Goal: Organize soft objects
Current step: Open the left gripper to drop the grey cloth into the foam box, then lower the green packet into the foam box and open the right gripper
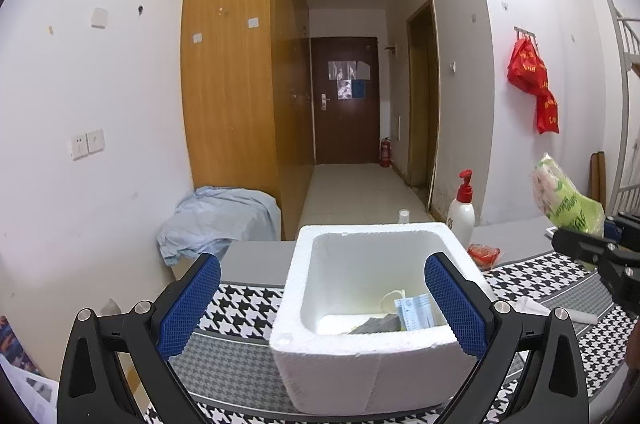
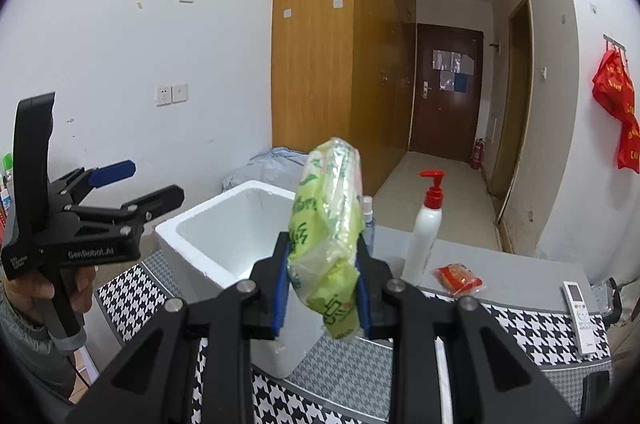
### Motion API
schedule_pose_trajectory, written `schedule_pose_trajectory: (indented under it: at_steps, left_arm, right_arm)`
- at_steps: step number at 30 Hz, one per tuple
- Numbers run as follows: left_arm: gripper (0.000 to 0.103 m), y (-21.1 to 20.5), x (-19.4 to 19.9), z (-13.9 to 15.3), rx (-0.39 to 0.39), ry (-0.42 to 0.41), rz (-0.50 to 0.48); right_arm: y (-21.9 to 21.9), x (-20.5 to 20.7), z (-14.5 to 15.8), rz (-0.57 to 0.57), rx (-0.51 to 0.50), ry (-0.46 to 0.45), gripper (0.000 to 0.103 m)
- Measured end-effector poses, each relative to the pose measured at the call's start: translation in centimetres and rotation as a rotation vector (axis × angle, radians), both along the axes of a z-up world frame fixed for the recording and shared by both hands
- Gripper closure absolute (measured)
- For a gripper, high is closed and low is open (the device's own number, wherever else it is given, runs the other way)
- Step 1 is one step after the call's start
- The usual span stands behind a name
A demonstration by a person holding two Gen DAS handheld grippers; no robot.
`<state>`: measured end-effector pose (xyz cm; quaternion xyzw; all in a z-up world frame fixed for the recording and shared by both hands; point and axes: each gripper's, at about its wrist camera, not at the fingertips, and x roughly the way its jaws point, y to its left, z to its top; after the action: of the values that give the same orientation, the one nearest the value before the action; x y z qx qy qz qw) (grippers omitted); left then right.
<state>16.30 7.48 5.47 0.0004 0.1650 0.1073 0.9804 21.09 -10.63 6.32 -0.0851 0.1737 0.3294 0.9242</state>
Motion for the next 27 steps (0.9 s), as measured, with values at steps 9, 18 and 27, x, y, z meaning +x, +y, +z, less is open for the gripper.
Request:
schedule_pose_trajectory:
  at_steps: [9, 18, 27]
  left_arm:
    - [0.001, 1.3, -1.0, -0.2, -0.003, -0.015, 0.037]
    - [0.001, 2.8, -1.8, -0.6, -0.015, -0.013, 0.056]
    - [0.001, 3.7, -2.9, -1.0, -0.011, -0.014, 0.077]
  right_arm:
    - [1.2, 0.1, 0.3, 0.020, -0.017, -0.004, 0.071]
    - [3.1, 0.7, 0.9, 0.046, -0.018, 0.012, 0.071]
    - [5.8, 1.2, 1.2, 0.081, -0.030, 0.031, 0.071]
